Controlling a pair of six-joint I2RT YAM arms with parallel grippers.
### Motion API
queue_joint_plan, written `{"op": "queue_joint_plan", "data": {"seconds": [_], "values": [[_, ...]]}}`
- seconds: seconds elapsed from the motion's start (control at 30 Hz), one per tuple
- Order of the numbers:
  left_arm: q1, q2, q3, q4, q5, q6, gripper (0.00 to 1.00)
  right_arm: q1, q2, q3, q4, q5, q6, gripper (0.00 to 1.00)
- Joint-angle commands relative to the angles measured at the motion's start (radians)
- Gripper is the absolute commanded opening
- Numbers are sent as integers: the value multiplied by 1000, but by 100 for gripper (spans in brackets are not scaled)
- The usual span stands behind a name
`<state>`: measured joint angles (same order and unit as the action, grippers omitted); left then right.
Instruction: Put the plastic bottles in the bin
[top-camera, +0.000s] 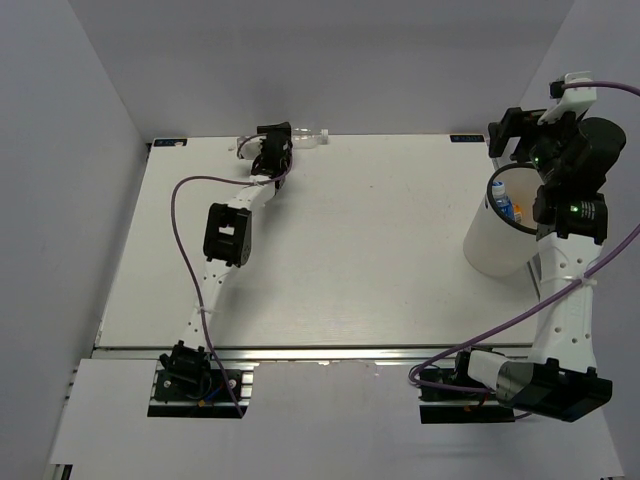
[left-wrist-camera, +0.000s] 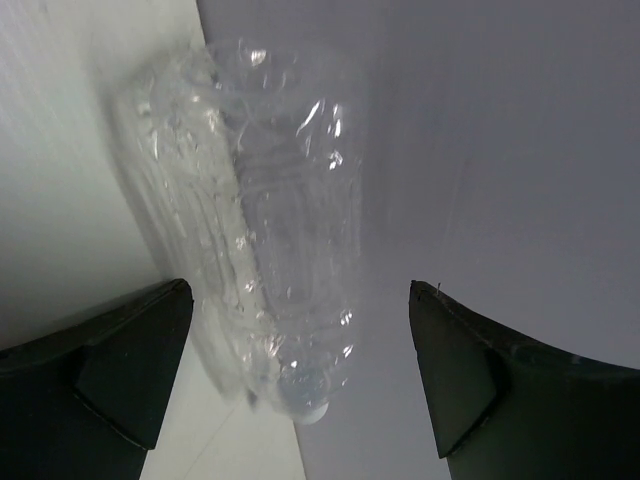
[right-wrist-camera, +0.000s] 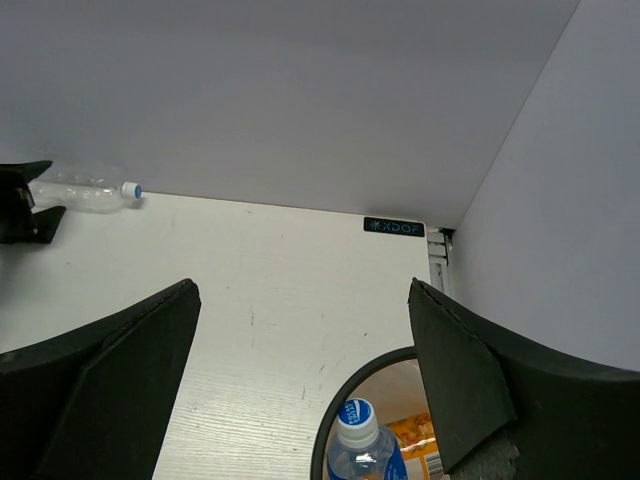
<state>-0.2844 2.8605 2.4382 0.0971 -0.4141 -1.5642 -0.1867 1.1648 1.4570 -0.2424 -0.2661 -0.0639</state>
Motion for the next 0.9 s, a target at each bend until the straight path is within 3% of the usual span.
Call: {"op": "queue_joint_plan", "data": {"seconds": [0.0,0.23,0.33,0.37,0.4,0.53,0.57,0.6,0.67,0.73,0.87], "values": [[7,22,59,6,-109,-8,98,7,16,49,-27,62,-14,89],[21,129,127,107,-137,-95,98,12,90,121,-123,102,-14,89],[24,132,128,98,-149,-71,90,16,93,129,-118,105,4,89],[27,131,122,108,-147,-71,84,16,92,131,-117,100,9,89],[33,134,124,115,-144,-74,71,16,90,129,-117,90,13,89],[53,129,127,138,-105,-63,49,16,69,100,-121,108,12,89],[54,117,111,139,-97,-16,40,16,64,95,-124,114,9,89],[54,102,95,151,-88,10,22,18,59,91,-123,116,9,89],[56,31,18,179,-51,77,8,16,44,72,-117,108,9,89],[56,-18,-24,210,-32,124,0,16,26,59,-101,102,9,89],[59,-223,-184,277,27,249,0,16,-7,7,-77,97,6,89]]}}
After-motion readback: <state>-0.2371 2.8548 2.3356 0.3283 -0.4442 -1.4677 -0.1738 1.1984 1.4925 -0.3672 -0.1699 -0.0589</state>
